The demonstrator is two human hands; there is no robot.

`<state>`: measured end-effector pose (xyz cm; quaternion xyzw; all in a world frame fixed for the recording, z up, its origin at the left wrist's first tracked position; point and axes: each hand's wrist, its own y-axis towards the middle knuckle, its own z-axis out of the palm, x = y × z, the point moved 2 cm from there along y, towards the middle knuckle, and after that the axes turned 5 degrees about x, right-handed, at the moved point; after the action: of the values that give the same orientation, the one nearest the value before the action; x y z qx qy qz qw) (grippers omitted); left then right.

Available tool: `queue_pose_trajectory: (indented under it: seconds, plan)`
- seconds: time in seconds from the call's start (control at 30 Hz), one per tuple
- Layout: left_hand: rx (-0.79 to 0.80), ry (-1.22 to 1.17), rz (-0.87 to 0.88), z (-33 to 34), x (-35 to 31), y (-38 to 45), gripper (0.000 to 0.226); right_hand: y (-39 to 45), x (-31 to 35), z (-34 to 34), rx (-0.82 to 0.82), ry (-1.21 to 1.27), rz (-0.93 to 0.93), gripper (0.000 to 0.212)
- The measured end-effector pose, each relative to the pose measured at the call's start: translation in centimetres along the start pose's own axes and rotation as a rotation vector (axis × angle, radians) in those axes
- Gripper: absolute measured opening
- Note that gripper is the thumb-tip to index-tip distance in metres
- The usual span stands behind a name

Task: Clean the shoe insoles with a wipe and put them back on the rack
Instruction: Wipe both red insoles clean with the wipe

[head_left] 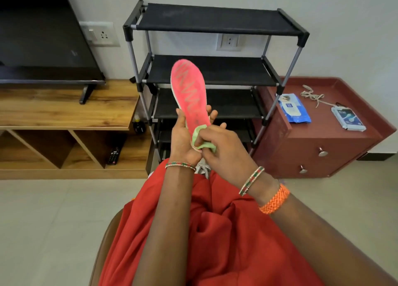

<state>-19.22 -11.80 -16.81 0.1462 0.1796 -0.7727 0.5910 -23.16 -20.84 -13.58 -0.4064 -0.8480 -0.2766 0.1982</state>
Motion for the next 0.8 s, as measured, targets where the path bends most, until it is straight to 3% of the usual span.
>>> queue_pose_trajectory:
  seconds: [0.13,0.23,0.4,0.47,0.7,0.8]
  plan:
    - [-0.011,-0.067,-0.026,0.3,1.6,0.9,0.068,1.6,-0.5,-1.0,-0.008,-0.118,0.101,0.016]
    - [0.003,-0.136,-0.046,0.4,2.9,1.6,0.051,3.3,-1.3,-1.7,-0.100,-0.161,0.115,0.020]
    - [-0.021,-0.105,-0.015,-0.8,1.6,0.9,0.061,0.7,-1.2,-0.2,0.020,0.040,0.009,0.019]
    - [-0.060,-0.144,0.047,-1.3,0.4,0.5,0.052,-0.8,-1.1,0.1,0.050,0.069,-0.052,0.017]
    - [-0.032,-0.131,0.096,-1.2,-0.5,0.9,0.048,-0.2,-1.7,-0.7,0.093,0.153,0.080,0.028]
    - [-0.022,-0.115,0.112,-1.5,-0.9,0.9,0.050,0.0,-1.3,-1.1,0.047,0.299,0.137,0.020]
